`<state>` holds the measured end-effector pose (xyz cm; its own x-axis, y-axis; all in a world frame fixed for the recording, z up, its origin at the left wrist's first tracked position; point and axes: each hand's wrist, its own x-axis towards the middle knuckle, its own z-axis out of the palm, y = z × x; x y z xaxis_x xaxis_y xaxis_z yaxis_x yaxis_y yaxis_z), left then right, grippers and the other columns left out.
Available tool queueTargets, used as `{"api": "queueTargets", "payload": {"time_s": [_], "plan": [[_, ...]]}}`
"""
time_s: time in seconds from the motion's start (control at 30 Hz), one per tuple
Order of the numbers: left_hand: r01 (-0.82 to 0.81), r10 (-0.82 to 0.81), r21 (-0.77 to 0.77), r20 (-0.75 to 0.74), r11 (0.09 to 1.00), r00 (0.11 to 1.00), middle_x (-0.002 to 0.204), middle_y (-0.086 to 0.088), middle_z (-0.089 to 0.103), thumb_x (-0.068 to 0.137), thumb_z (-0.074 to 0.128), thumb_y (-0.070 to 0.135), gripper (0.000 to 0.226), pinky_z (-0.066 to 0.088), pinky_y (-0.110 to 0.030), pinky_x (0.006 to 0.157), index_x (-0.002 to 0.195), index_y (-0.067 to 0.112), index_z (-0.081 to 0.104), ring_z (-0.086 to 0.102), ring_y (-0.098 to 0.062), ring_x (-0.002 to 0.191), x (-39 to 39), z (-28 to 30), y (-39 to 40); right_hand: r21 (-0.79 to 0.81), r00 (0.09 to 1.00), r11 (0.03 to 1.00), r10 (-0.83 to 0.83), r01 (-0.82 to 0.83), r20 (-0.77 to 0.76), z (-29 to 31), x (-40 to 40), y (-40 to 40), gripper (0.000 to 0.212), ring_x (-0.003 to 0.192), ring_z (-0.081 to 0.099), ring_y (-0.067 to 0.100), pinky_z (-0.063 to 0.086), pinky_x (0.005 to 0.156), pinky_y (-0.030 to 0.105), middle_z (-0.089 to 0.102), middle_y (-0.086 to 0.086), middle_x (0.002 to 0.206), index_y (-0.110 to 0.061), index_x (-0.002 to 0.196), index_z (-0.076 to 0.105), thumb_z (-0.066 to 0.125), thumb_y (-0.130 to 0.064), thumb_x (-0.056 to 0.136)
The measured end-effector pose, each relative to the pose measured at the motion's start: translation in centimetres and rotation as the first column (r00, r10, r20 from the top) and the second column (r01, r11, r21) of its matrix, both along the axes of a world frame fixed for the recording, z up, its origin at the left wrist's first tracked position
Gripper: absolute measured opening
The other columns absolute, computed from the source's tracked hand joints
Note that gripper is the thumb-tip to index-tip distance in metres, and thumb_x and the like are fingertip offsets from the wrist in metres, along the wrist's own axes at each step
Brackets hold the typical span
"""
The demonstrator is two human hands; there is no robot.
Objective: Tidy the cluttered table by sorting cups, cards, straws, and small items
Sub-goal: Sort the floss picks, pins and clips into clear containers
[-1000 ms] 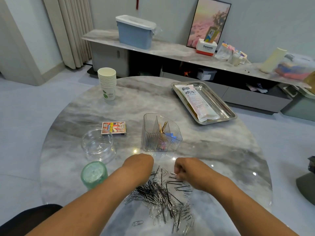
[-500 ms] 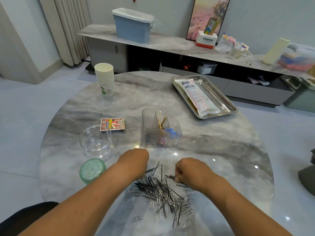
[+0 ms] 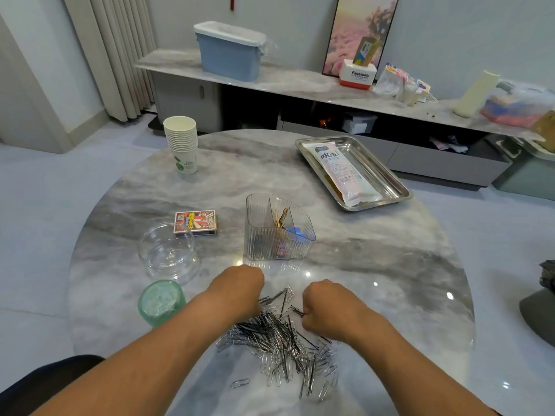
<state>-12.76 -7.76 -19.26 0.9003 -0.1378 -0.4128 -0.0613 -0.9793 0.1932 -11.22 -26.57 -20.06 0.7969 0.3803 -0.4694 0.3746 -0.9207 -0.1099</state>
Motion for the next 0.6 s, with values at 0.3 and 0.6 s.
{"api": "queueTargets", "payload": {"time_s": [0.3,0.6], "plan": [[-0.303,0.172,-0.493,-0.294,0.816,0.940,0.081,-0.007,0.075,0.089,0.071,0.015,0.011,0.061,-0.034,0.071,0.087,0.005,0.076,0.064,-0.015,0.065,1.0,-0.3,1.1,0.417,0.844,0.765,-0.298,0.491,-0.446,2.3,2.1,-1.9,0.014,0.067,0.066,0.007,0.049,0.055,0.020,0.078,0.007,0.085,0.001,0.091,0.073,0.071,-0.012,0.091],[-0.565,0.159,-0.724,-0.552,0.396,0.818,0.108,-0.022,0.073,0.100,0.058,0.004,0.016,0.062,-0.027,0.072,0.114,-0.003,0.062,0.073,-0.022,0.087,0.9,0.3,-0.1,0.566,0.753,0.510,-0.320,0.648,-0.575,2.2,1.7,-0.3,0.007,0.066,0.065,0.012,0.046,0.054,0.019,0.075,0.007,0.077,-0.008,0.086,0.069,0.075,-0.010,0.089]]}}
